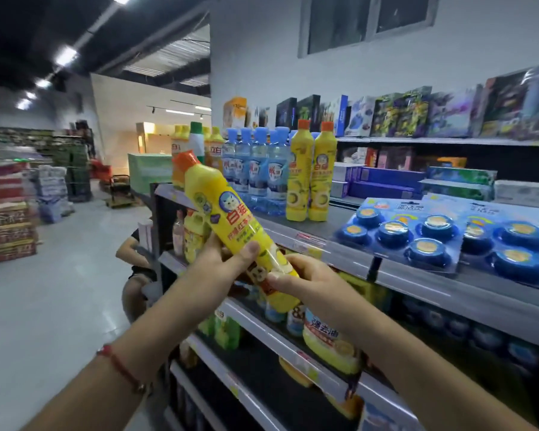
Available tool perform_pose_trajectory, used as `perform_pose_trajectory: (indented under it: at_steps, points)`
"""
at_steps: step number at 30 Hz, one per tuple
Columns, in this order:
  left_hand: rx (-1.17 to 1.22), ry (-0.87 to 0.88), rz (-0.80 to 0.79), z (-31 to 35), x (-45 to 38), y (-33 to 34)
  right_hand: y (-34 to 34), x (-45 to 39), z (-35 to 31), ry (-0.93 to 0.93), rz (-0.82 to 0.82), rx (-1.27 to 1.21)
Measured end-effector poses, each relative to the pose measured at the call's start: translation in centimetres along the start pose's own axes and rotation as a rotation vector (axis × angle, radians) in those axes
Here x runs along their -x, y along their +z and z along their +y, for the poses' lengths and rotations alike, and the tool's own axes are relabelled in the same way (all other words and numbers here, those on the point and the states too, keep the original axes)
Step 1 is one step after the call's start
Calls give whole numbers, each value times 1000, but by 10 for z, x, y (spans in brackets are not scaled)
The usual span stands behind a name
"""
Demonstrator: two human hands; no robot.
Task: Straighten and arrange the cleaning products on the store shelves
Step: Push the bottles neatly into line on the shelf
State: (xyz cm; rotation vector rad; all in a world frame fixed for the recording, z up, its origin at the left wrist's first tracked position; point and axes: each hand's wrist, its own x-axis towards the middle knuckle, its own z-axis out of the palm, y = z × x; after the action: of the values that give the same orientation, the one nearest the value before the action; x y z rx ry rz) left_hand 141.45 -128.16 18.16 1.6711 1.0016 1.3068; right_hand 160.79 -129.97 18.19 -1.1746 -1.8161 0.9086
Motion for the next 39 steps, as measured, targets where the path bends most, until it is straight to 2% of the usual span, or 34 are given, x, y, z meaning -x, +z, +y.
perform_pose_trajectory:
  at_steps: [4, 6, 11, 16, 22, 25, 30, 34, 39]
  points:
    - [-55, 76, -37, 6, -47, -8, -18, -38, -3, -77, 92, -26]
    - [-72, 176, -13, 5, -65, -8, -29, -55, -4, -121, 142, -11]
    - [-69, 312, 107, 0, -103, 8, -59, -91, -10, -222, 279, 179]
    - [-49, 427, 105, -5, -157, 33, -81, -124, -4, -278, 431, 354]
    - [-145, 503, 49, -30, -211, 64, -92, -157, 27, -55, 543, 438]
    - [-238, 495, -45, -41, -230, 74, -95, -161, 37, 47, 557, 427]
    - [-351, 541, -102, -42, -241, 77, -92, -167, 34, 178, 573, 431]
    - [-378, 527, -107, -42, -249, 78, -84, -176, 26, 316, 643, 557]
    - [-443, 597, -149, -44, -251, 72, -72, -186, 23, 414, 740, 550]
